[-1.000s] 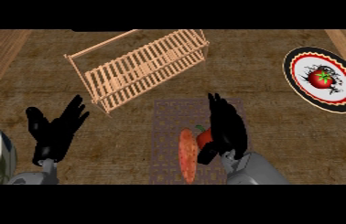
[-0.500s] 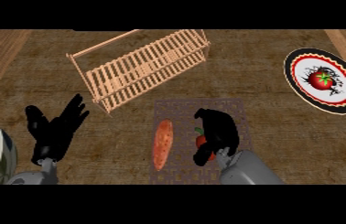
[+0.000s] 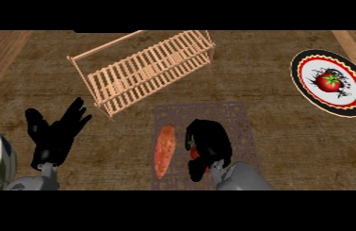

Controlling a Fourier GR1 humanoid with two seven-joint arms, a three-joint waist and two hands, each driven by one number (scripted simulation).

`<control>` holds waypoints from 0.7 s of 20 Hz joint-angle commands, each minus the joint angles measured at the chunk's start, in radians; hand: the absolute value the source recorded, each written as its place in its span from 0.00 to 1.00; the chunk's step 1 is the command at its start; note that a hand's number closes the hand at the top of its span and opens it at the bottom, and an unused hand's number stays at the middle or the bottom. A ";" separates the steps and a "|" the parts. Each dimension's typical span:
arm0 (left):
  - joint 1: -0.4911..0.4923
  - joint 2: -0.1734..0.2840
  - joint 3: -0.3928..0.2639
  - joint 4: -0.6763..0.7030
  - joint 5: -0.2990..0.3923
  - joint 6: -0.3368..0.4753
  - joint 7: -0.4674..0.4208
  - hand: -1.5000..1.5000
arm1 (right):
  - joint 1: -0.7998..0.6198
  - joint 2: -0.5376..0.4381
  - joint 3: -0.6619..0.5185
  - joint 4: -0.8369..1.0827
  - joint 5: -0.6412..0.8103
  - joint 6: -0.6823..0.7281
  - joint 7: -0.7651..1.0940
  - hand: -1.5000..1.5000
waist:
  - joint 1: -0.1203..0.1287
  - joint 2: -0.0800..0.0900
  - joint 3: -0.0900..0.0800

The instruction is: Pick the bell pepper from the placemat and place it in the tiered shelf

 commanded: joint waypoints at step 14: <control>0.027 -0.035 -0.016 0.014 -0.023 0.013 0.030 0.50 | -0.258 0.065 0.192 -0.477 -0.221 0.062 0.017 1.00 | -0.007 0.006 -0.004</control>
